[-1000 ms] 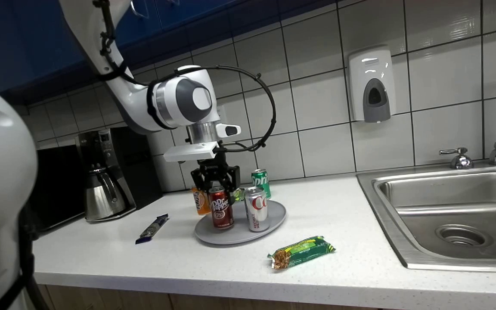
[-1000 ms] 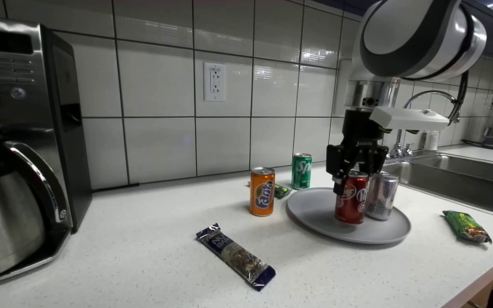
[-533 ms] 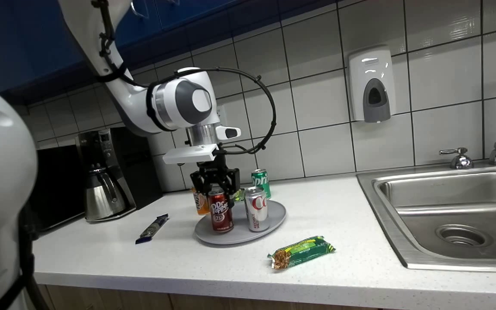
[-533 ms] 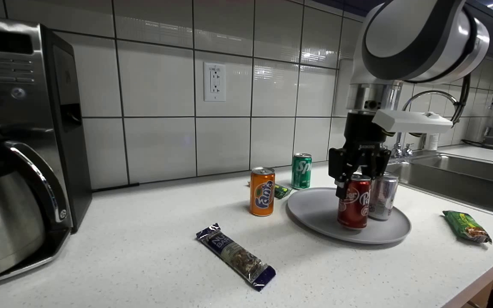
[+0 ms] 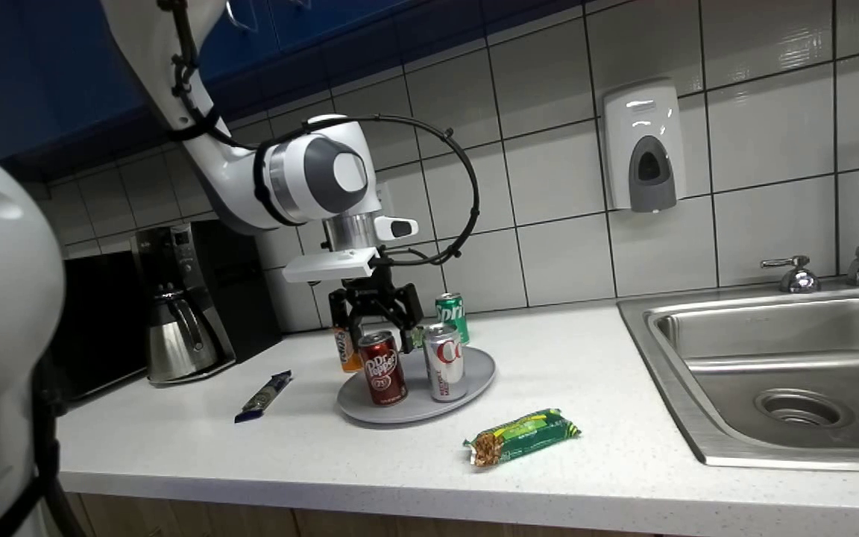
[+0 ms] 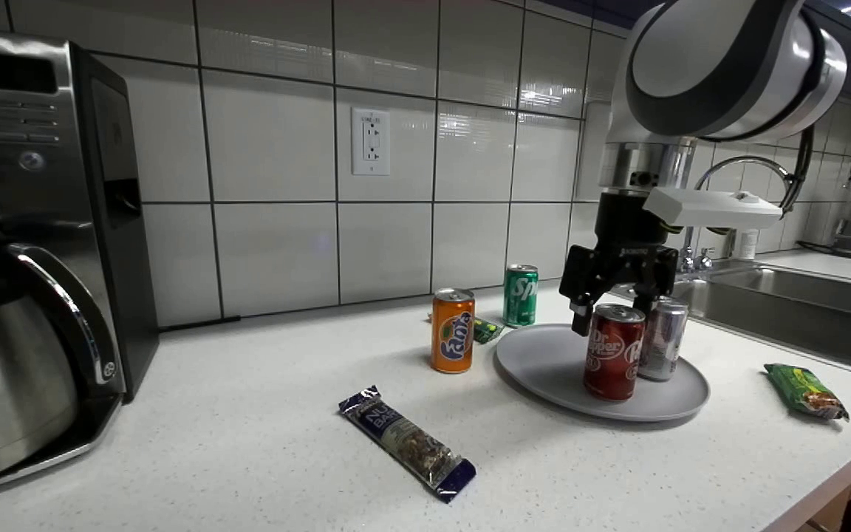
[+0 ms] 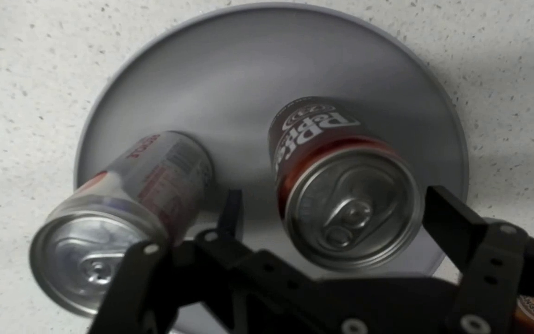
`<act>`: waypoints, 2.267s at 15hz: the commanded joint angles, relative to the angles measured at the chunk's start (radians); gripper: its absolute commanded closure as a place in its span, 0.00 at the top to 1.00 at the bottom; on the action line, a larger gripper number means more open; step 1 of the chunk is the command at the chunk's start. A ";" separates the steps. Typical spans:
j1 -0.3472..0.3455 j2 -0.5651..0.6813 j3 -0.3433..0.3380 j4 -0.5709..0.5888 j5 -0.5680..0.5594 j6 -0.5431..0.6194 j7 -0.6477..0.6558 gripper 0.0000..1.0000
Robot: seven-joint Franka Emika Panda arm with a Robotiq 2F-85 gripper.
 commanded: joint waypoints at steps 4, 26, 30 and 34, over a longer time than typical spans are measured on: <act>-0.017 -0.016 -0.012 0.043 0.000 -0.019 -0.033 1.00; -0.040 0.056 -0.059 0.148 -0.090 0.000 -0.015 1.00; -0.045 0.097 -0.067 0.199 -0.095 -0.006 -0.036 1.00; -0.048 0.156 -0.068 0.267 -0.084 -0.016 -0.056 1.00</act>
